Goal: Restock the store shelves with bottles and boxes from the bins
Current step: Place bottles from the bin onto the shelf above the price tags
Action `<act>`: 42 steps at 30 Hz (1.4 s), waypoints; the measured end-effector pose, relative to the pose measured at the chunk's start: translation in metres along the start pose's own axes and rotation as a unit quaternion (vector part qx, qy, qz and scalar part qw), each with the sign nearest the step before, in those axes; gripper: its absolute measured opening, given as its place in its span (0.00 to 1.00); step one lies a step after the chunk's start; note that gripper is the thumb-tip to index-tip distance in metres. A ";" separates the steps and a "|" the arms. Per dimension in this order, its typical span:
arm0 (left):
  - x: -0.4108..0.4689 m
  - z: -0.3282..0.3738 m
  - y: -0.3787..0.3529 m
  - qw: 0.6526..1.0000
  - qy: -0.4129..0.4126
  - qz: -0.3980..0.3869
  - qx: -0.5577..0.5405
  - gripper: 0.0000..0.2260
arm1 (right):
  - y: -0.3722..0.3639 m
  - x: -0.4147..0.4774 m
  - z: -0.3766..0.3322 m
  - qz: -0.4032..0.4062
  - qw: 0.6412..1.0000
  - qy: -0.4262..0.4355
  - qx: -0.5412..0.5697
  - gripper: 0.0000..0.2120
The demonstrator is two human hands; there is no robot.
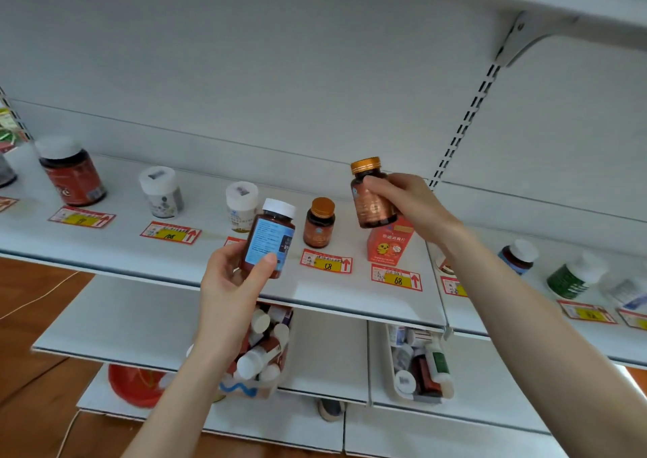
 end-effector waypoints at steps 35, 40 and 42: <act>0.021 -0.017 -0.008 0.999 0.024 0.015 0.032 0.11 | -0.018 0.065 0.027 -0.192 0.845 0.024 -0.498 0.25; 0.019 -0.015 -0.010 0.999 0.027 0.012 0.029 0.12 | -0.023 0.067 0.025 -0.198 0.834 0.032 -0.514 0.27; 0.019 -0.015 -0.010 0.999 0.027 0.008 0.031 0.10 | -0.023 0.067 0.025 -0.196 0.832 0.028 -0.518 0.27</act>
Point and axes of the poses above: each hand's wrist, its own x-axis towards the middle knuckle, its own y-axis out of the back of the hand, z = x × y, the point moved 2 cm from there along x, towards the middle knuckle, and after that the axes turned 3 degrees about -z, right-handed, at the moved point
